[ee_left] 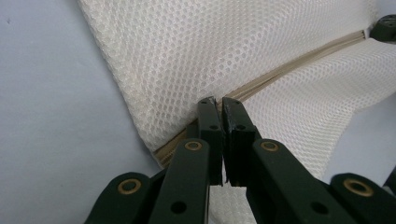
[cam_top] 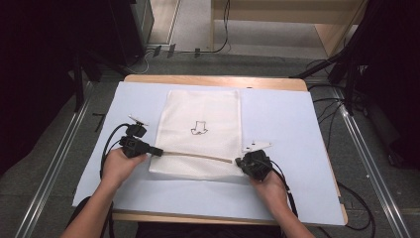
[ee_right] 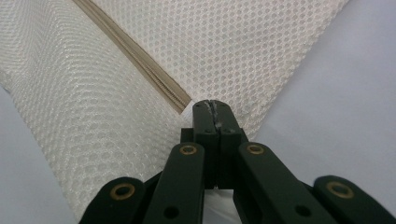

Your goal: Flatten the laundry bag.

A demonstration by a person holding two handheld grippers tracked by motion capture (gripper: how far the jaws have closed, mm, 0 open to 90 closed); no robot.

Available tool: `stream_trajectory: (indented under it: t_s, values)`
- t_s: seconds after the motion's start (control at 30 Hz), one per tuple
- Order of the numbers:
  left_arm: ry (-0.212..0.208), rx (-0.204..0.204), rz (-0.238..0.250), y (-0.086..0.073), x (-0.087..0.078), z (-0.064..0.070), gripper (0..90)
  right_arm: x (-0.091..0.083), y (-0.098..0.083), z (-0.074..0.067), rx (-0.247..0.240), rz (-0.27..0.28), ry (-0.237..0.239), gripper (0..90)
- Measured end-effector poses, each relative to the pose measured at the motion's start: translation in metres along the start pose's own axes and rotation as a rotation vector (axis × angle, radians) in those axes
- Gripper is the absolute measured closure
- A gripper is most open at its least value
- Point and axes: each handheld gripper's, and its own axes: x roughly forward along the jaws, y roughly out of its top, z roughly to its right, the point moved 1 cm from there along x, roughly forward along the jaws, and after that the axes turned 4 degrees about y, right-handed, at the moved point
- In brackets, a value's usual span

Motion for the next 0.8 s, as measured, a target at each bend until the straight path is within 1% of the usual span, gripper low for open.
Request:
stream_trajectory:
  t_s: [0.07,0.1,0.17,0.27,0.33,0.37,0.4,0.43,0.47,0.53,0.57,0.6,0.63,0.67,0.7,0.73,0.77,0.8]
  values:
    - [0.005,-0.006,0.003,-0.001,-0.002,-0.002,89.2,0.0,0.0,0.001,-0.004,0.0,0.003,90.0]
    - [-0.003,-0.007,0.005,-0.002,-0.002,-0.003,89.2,0.0,0.0,0.0,-0.002,0.0,0.003,90.0]
    - [0.0,-0.018,0.008,-0.003,-0.003,-0.004,89.2,0.0,0.0,0.001,-0.001,-0.005,0.005,90.0]
    - [0.004,-0.015,0.006,-0.005,-0.004,-0.006,89.2,0.0,0.001,0.001,0.004,-0.004,0.008,90.0]
    - [-0.008,-0.023,0.006,-0.005,-0.005,-0.007,89.2,0.0,0.001,0.001,0.005,-0.004,0.011,90.0]
    - [-0.004,-0.017,0.004,-0.006,-0.006,-0.008,89.2,0.0,0.001,0.001,0.006,-0.005,0.011,90.0]
    - [0.0,-0.025,0.008,-0.006,-0.006,-0.008,89.2,0.0,0.001,0.001,0.007,-0.006,0.013,90.0]
    - [-0.01,-0.029,0.007,-0.007,-0.007,-0.01,89.2,0.0,0.001,0.001,0.008,-0.005,0.014,90.0]
    - [0.013,-0.032,0.01,-0.007,-0.008,-0.01,89.3,0.0,0.001,0.002,0.006,-0.005,0.014,90.0]
    - [0.009,-0.029,0.005,-0.008,-0.009,-0.01,89.3,0.0,0.001,0.001,0.006,-0.005,0.013,90.0]
    - [0.022,-0.021,0.002,-0.008,-0.009,-0.009,89.4,0.0,0.001,0.001,0.006,-0.005,0.012,90.0]
    - [0.026,-0.021,0.003,-0.008,-0.009,-0.008,89.4,0.0,0.001,0.001,0.01,-0.004,0.014,90.0]
    - [0.078,-0.016,0.023,-0.008,-0.011,-0.007,89.4,0.0,0.001,0.001,0.009,-0.005,0.013,90.0]
    - [0.073,-0.017,0.04,-0.009,-0.014,-0.008,89.5,0.0,0.001,0.001,0.008,-0.006,0.011,90.0]
    - [0.106,-0.03,0.029,-0.009,-0.017,-0.011,89.5,0.0,0.001,0.001,0.01,-0.005,0.013,90.0]
    - [0.115,-0.046,0.045,-0.011,-0.019,-0.015,89.5,0.0,0.001,0.001,0.008,-0.005,0.011,90.0]
    - [0.083,-0.068,0.049,-0.013,-0.021,-0.02,89.5,0.0,0.001,0.002,0.005,-0.002,0.012,90.0]
    - [0.07,-0.079,0.046,-0.012,-0.021,-0.021,89.4,0.0,0.001,0.002,0.004,-0.002,0.013,90.0]
